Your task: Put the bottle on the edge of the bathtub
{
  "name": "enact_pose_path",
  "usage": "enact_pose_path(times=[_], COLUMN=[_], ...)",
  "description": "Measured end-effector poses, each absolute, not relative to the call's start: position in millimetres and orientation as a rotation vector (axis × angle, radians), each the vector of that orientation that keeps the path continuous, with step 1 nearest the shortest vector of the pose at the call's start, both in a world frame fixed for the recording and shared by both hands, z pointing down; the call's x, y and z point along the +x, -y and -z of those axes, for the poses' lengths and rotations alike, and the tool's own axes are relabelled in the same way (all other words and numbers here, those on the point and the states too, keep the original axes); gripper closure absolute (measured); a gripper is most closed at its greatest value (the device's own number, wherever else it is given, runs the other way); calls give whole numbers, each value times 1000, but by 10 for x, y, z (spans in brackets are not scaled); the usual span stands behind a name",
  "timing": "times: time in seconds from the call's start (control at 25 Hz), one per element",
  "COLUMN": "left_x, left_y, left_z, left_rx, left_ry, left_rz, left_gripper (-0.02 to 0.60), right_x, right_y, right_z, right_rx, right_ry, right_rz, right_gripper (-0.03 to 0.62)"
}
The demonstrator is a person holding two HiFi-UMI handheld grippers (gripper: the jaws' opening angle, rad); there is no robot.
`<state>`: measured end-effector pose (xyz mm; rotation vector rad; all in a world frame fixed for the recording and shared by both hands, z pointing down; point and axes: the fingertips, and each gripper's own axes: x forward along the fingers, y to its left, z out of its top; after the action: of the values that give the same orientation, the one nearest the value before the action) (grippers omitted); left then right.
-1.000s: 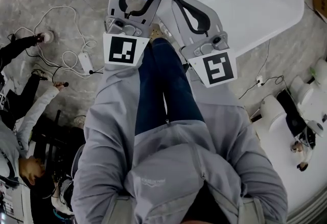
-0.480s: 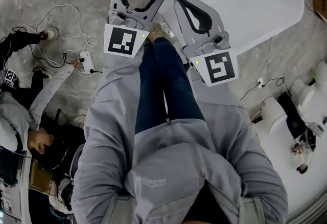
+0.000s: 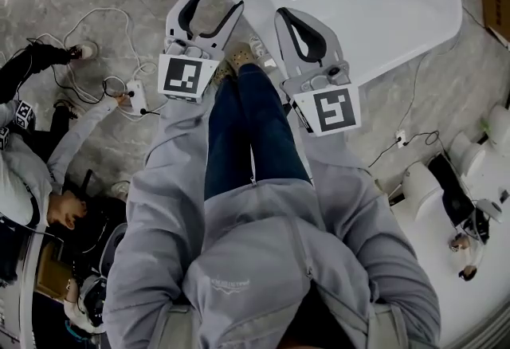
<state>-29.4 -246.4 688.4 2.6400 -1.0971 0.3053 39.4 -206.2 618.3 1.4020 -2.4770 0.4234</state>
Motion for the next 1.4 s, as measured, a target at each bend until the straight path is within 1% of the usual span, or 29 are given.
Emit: enact_pose_path(times=[0.08, 0.12, 0.16, 0.2, 0.36, 0.52, 0.92, 1.16, 1.4], left_x=[-408, -468, -532, -591, -705, -756, -1150, -1368, -1527], left_y=[2355, 2318, 2286, 2253, 2140, 2118, 1767, 1573, 1330], left_z=[-6783, -6715, -6639, -6551, -6031, -5374, -3971, -3467, -3122], left_rx=[2616, 2599, 2578, 2552, 2506, 2522, 2555, 2526, 2516], left_ry=[1127, 1154, 1185, 1212, 1287, 1388, 1578, 1704, 1802], left_rz=[-327, -333, -334, -329, -293, -233, -96, -50, -1], left_gripper=[319, 333, 416, 527, 572, 577, 577, 576, 576], right_x=[391, 380, 362, 336, 209, 150, -367, -467, -544], right_y=[2014, 2001, 1988, 1970, 1911, 1965, 1805, 1613, 1361], right_z=[-6109, -6058, -5998, -5927, -5563, -5109, -3899, -3417, -3186], right_rx=[1408, 1409, 1409, 1409, 1399, 1435, 1423, 1441, 1394], right_ry=[2469, 2469, 2473, 2478, 2510, 2523, 2623, 2666, 2687], right_rz=[-427, -427, -424, -422, -384, -331, -129, -114, 37], right_gripper=[591, 591, 591, 591, 591, 591, 591, 591, 591])
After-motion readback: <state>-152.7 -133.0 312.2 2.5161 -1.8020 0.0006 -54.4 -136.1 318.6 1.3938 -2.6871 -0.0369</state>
